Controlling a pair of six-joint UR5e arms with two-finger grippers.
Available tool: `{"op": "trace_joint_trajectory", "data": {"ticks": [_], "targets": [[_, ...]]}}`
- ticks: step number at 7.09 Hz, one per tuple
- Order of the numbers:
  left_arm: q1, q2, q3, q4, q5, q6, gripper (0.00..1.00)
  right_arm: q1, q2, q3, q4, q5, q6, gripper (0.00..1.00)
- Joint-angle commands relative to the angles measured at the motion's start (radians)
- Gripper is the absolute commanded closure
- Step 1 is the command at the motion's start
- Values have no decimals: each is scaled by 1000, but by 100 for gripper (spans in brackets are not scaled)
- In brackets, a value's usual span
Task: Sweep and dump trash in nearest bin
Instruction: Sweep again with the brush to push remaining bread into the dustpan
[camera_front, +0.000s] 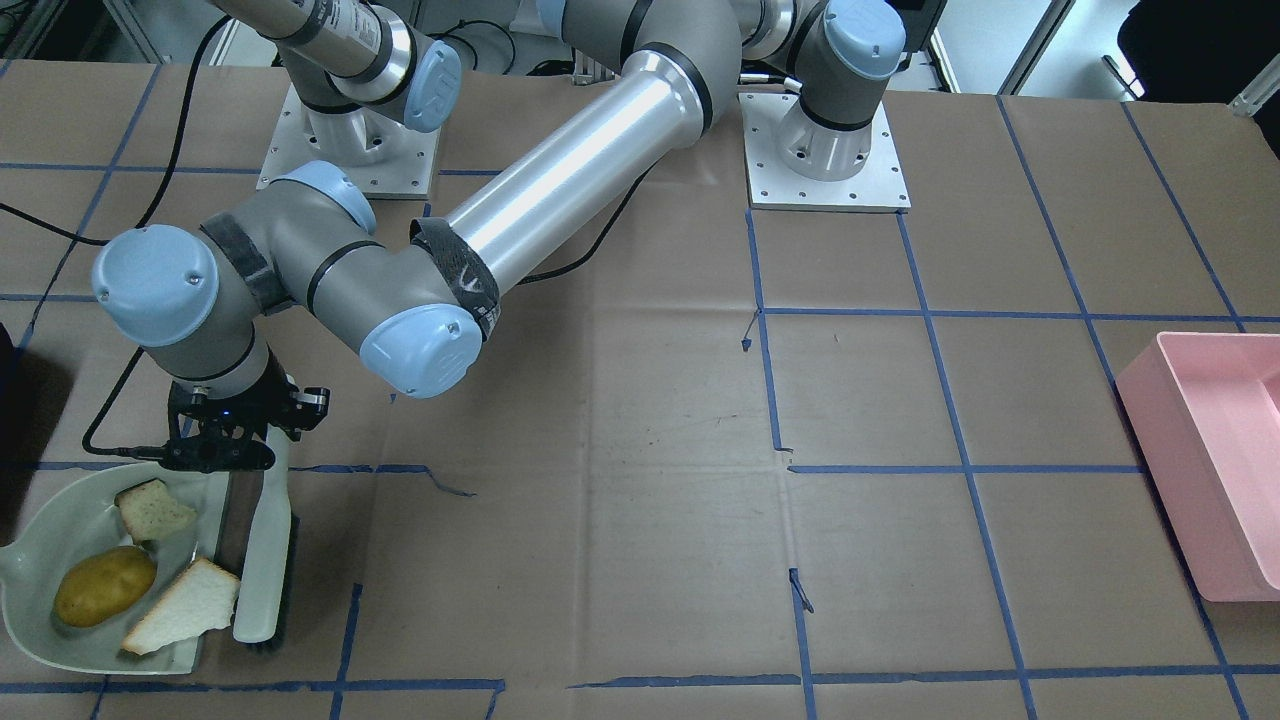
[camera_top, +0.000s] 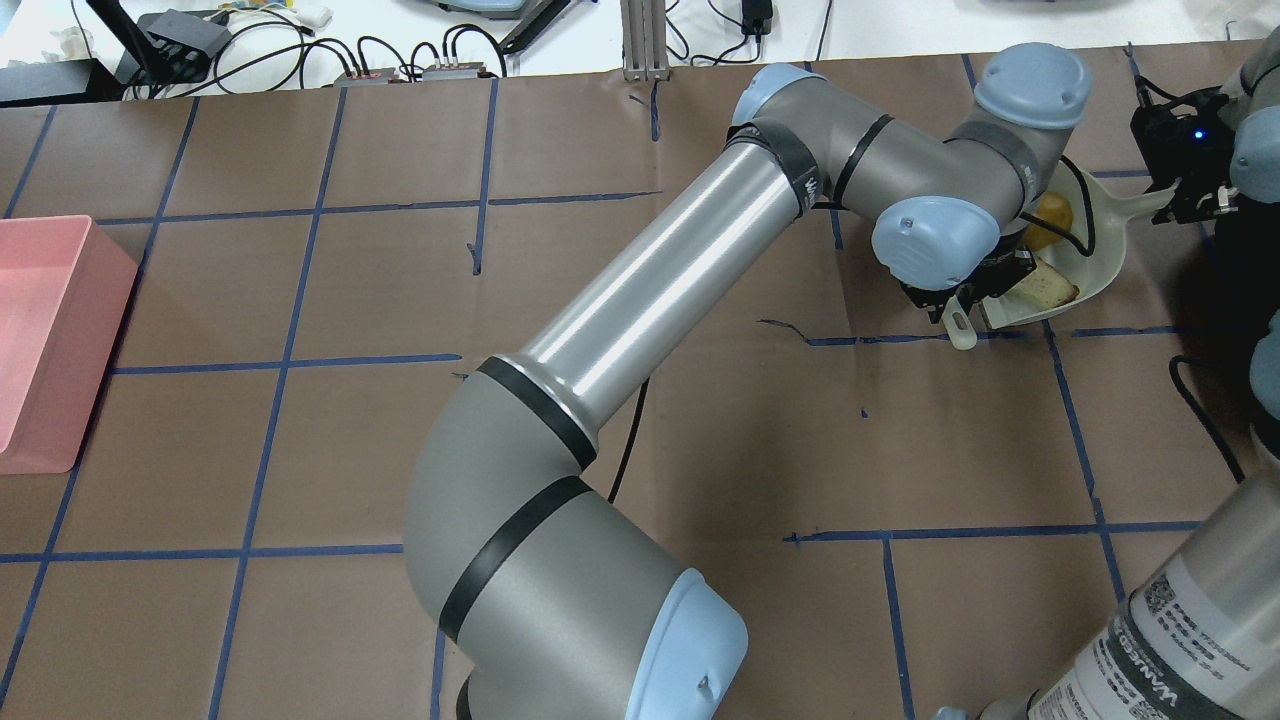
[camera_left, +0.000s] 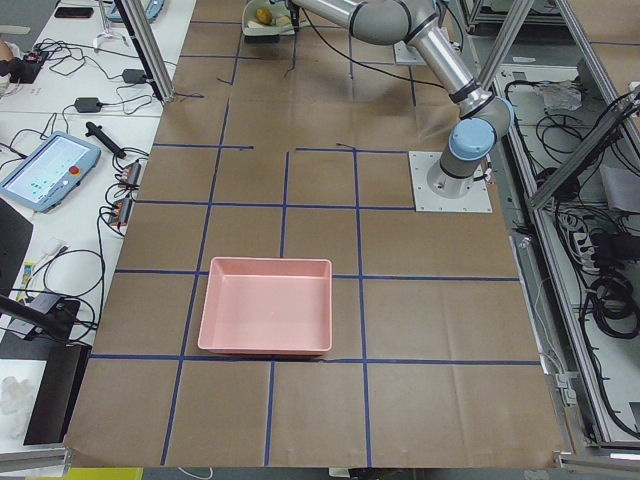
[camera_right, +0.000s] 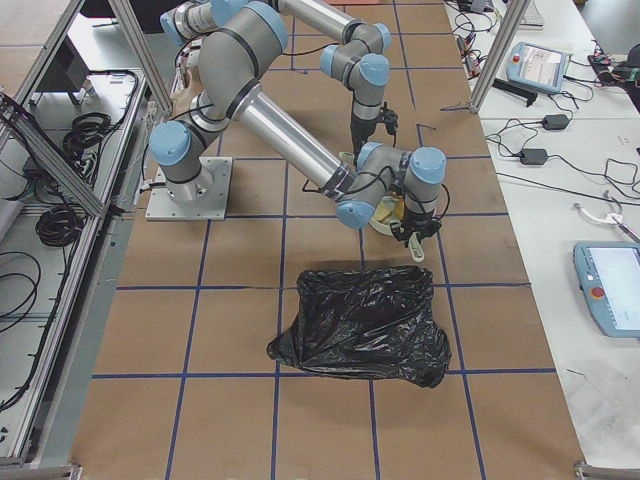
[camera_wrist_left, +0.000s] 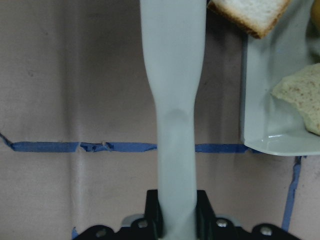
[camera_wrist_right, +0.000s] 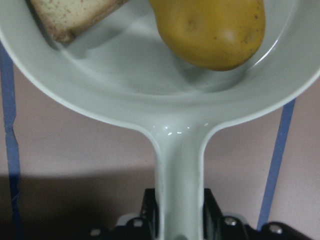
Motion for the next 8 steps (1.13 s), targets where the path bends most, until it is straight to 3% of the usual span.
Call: {"op": "trace_joint_trajectory", "data": {"ticks": [1, 3, 6, 8], "targets": [[-6, -34, 48, -26, -30, 2, 100, 0, 0, 1, 1, -1, 0, 100], [-26, -81, 115, -24, -99, -1, 100, 0, 5, 0, 1, 0, 0, 100], [-43, -93, 132, 73, -244, -4, 100, 0, 5, 0, 1, 0, 0, 100], [-49, -93, 131, 95, -256, -3, 100, 0, 5, 1, 1, 0, 0, 100]]}}
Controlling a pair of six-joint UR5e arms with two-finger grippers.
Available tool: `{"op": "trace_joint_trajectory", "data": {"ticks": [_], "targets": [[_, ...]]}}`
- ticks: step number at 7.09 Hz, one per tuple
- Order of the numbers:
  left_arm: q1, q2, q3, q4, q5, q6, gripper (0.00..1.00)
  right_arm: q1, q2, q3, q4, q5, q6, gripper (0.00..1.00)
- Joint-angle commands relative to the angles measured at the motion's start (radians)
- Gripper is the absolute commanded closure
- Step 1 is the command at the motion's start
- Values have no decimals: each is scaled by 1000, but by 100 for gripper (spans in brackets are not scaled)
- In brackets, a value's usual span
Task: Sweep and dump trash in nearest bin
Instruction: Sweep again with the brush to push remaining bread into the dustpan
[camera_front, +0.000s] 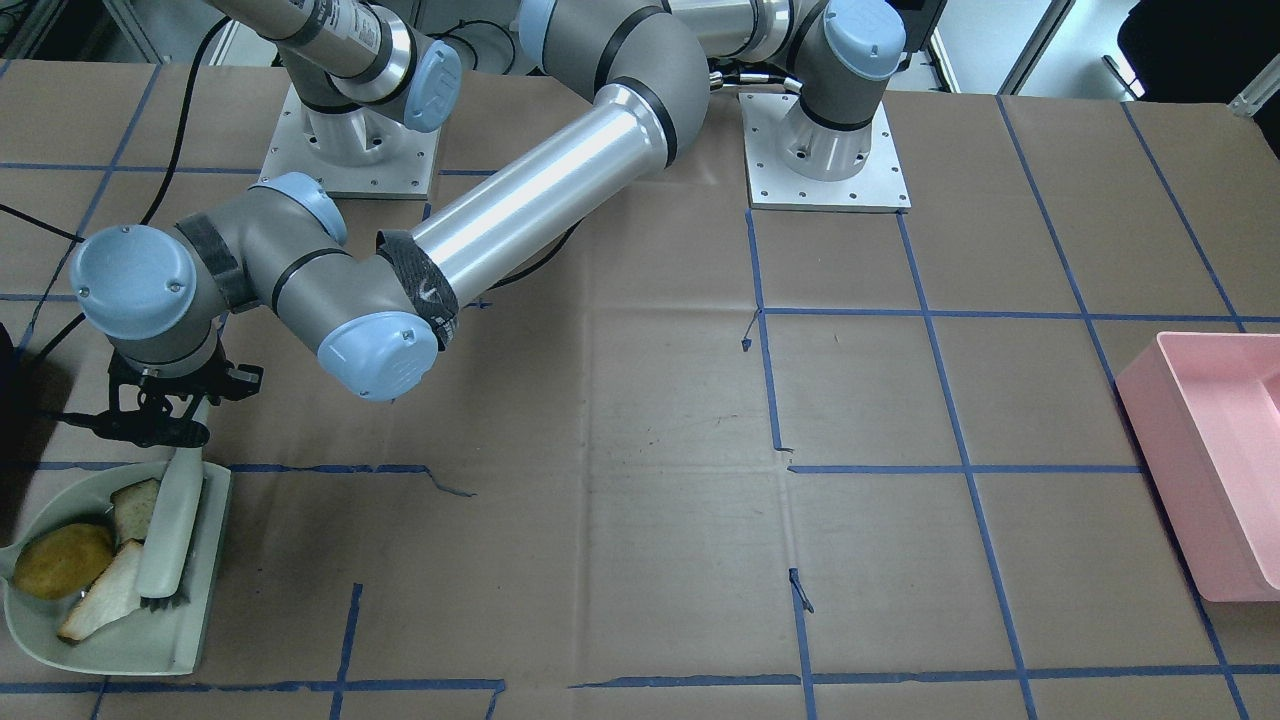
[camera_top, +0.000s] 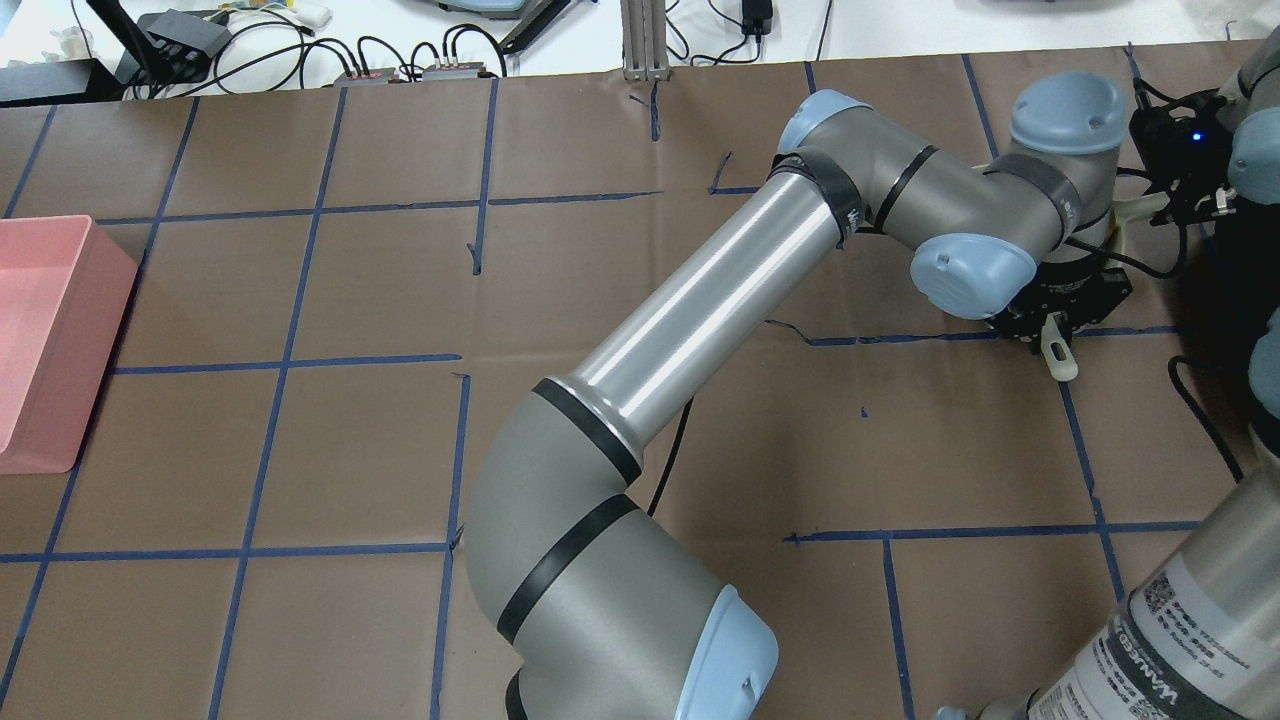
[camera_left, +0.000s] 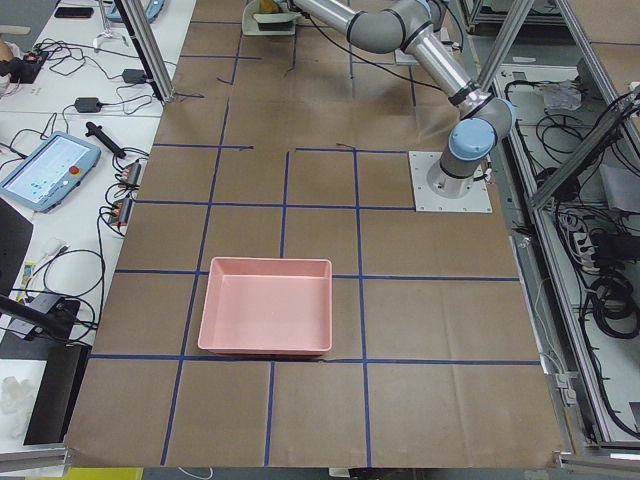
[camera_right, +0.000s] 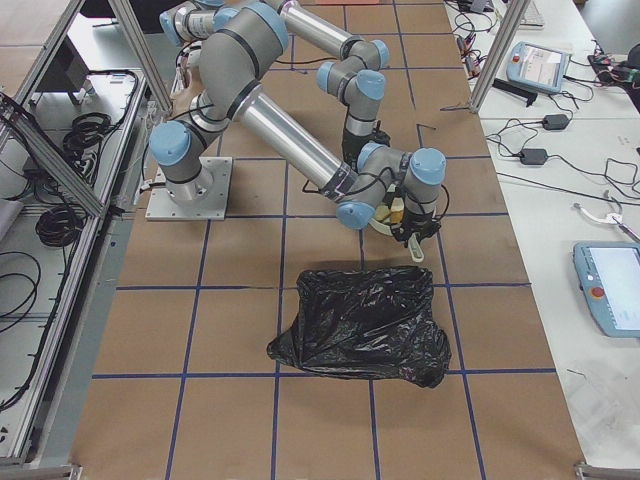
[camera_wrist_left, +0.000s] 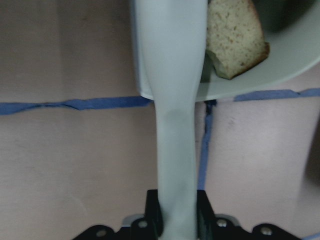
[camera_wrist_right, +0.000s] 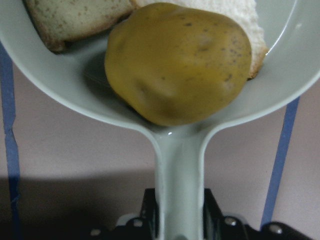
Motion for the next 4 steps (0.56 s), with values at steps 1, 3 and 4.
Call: {"op": "trace_joint_trajectory", "data": {"ticks": [1, 3, 4], "targets": [[0, 1, -4, -1, -1, 11, 100, 2, 0, 1, 3, 0, 5, 100], [10, 33, -24, -56, 32, 15, 100, 2, -1, 1, 8, 0, 12, 100], [11, 76, -78, -86, 89, 56, 100, 2, -3, 1, 9, 0, 12, 100]]}}
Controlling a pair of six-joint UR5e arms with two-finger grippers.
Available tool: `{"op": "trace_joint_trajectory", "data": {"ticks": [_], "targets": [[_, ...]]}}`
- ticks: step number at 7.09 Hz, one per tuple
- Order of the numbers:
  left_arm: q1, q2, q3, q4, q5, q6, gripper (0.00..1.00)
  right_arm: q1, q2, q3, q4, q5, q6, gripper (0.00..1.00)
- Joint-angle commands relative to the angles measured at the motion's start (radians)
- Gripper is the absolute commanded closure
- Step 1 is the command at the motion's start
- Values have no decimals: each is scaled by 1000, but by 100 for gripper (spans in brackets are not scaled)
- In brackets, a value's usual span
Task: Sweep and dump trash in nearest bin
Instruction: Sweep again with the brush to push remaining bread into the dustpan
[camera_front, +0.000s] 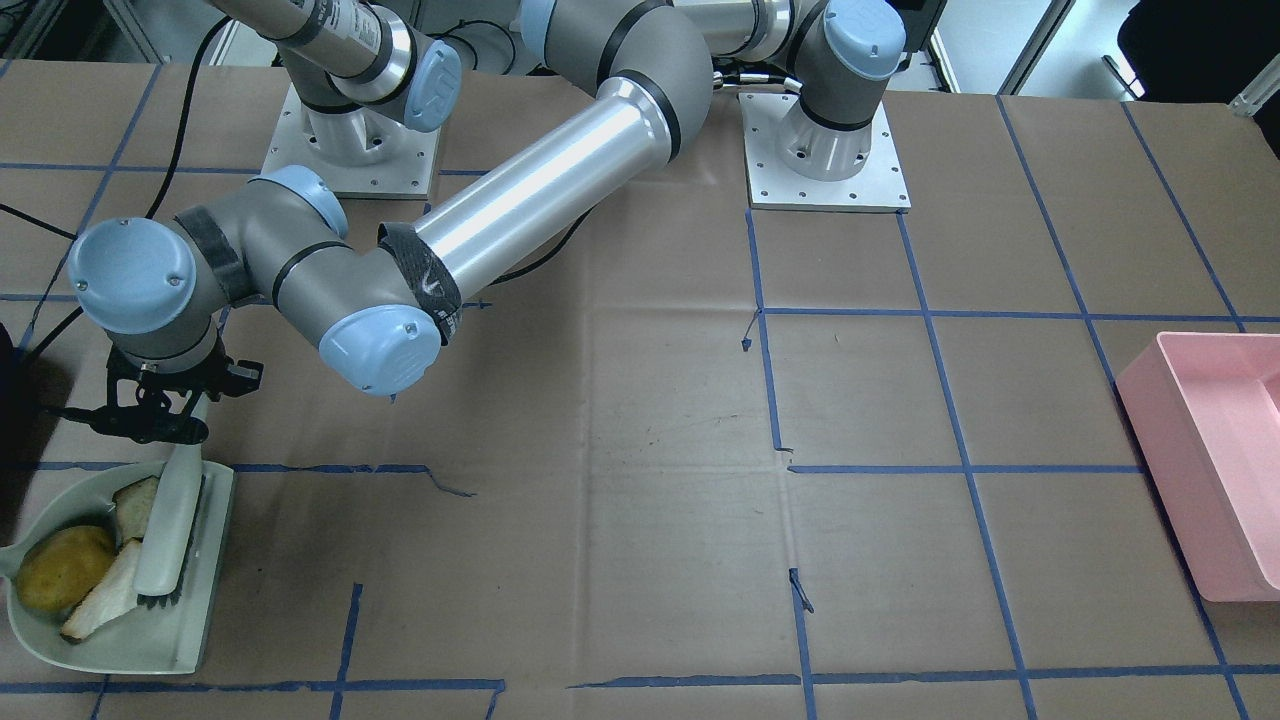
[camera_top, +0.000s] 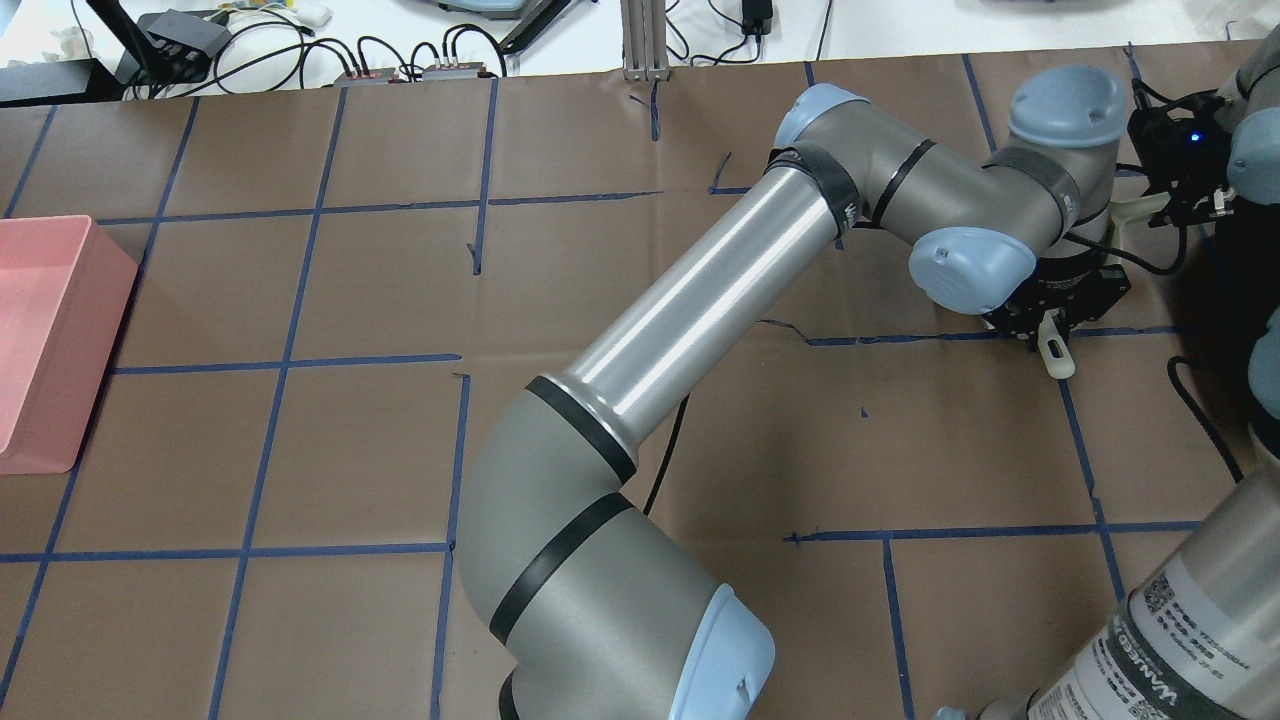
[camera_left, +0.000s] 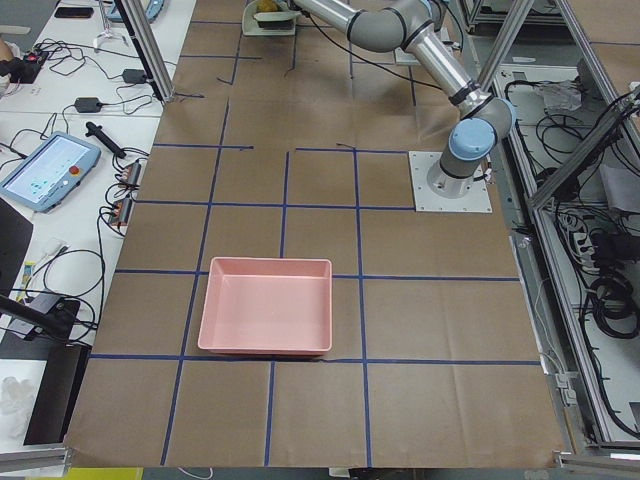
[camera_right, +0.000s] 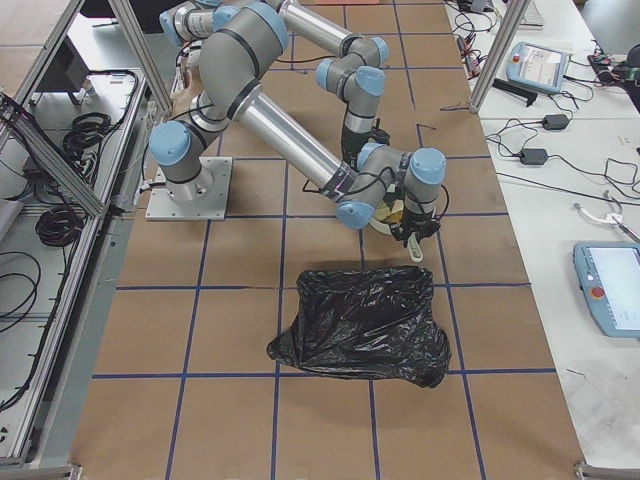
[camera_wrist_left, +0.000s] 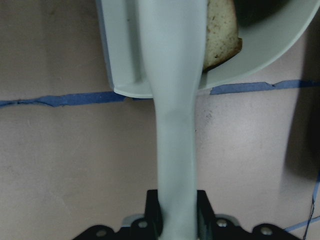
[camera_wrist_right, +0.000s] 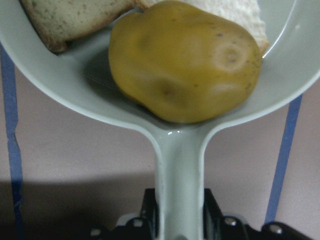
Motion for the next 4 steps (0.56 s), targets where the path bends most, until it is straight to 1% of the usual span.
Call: {"op": "trace_joint_trajectory", "data": {"ticks": [1, 2, 4], "targets": [[2, 95, -128, -39, 53, 44, 100, 0, -1, 0, 2, 0, 1, 100], [5, 156, -203, -43, 55, 45, 100, 3, -1, -2, 2, 0, 3, 100], [36, 256, -317, -58, 53, 47, 100, 15, -3, 0, 11, 0, 18, 100]]}}
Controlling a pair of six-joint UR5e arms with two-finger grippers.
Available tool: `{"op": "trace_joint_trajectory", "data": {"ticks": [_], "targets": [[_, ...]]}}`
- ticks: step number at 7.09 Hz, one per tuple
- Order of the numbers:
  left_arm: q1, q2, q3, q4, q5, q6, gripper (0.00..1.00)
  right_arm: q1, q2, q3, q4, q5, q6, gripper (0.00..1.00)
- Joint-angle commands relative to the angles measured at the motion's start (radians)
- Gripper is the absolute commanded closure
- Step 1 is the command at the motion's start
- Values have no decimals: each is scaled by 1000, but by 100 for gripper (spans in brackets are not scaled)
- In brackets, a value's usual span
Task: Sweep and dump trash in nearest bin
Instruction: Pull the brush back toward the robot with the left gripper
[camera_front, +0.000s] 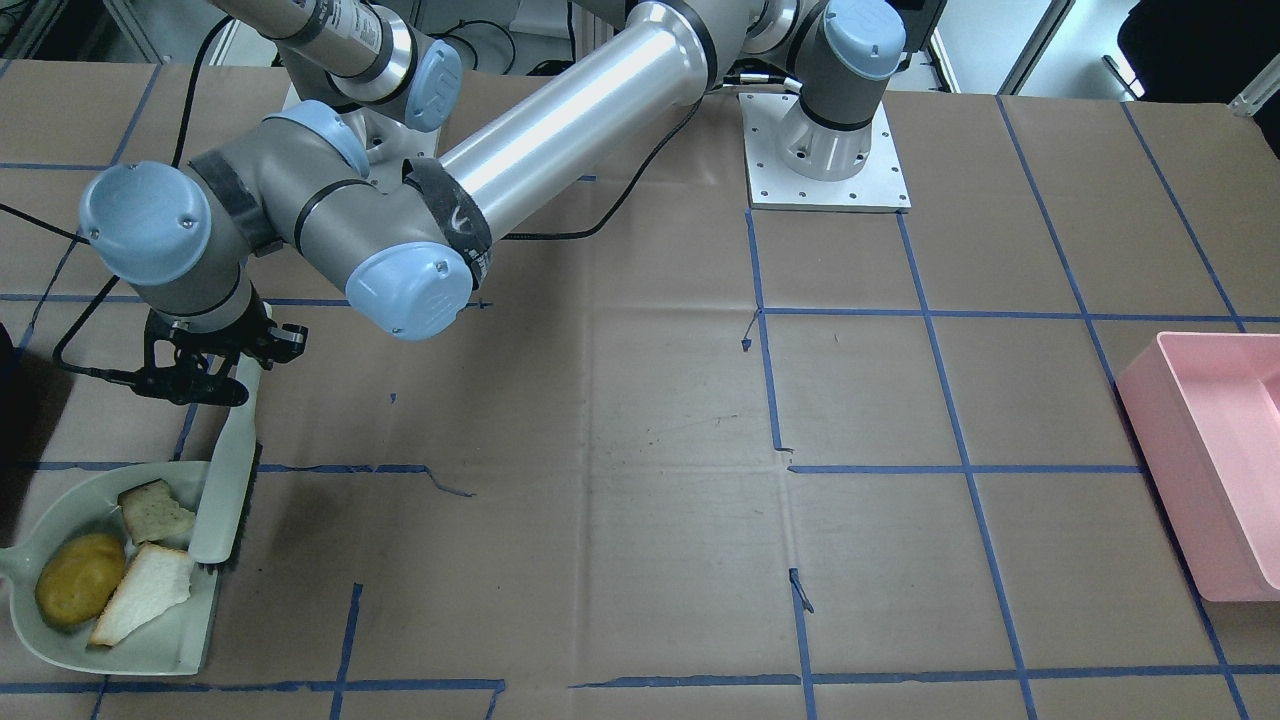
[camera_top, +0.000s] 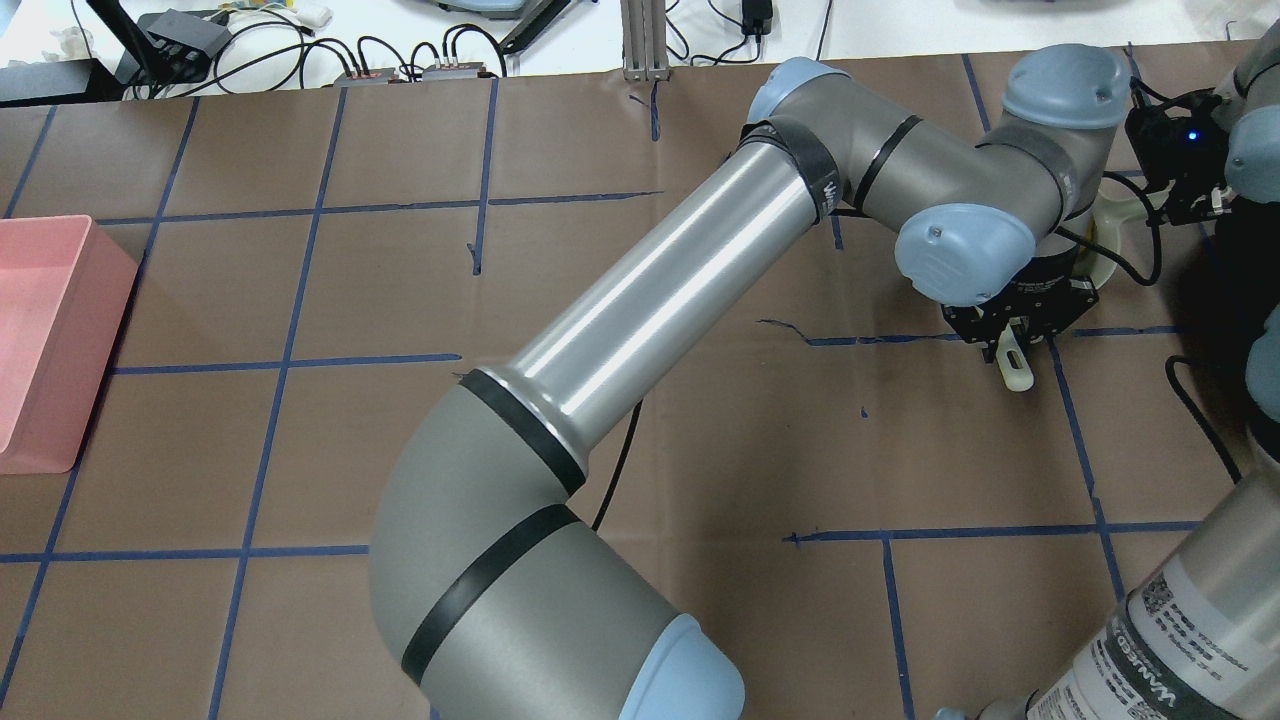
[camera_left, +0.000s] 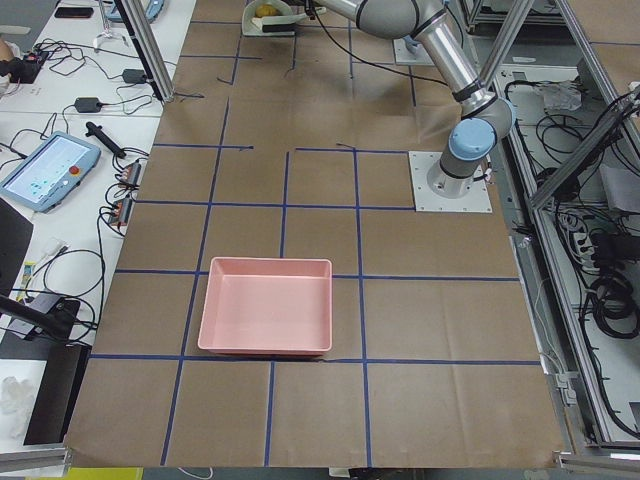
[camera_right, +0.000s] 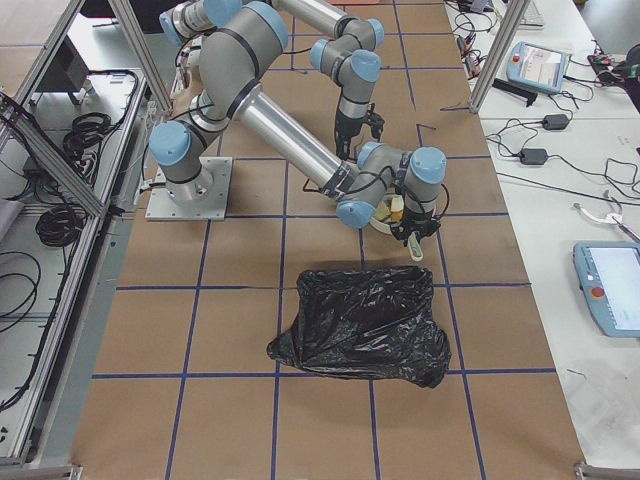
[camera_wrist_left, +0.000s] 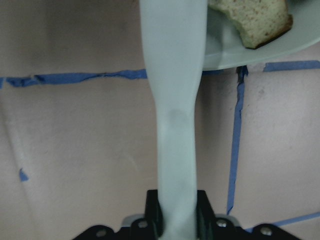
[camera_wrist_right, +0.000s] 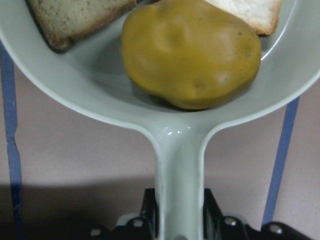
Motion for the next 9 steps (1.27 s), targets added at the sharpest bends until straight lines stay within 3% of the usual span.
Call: {"op": "trace_joint_trajectory", "data": {"ticks": [1, 6, 9], "targets": [[45, 118, -129, -24, -3, 14, 100, 10, -3, -1, 11, 0, 18, 100], [99, 538, -716, 14, 131, 65, 100, 34, -12, -5, 47, -2, 62, 100], [97, 779, -1069, 228, 164, 64, 100, 30, -47, -7, 70, -2, 62, 100]]}}
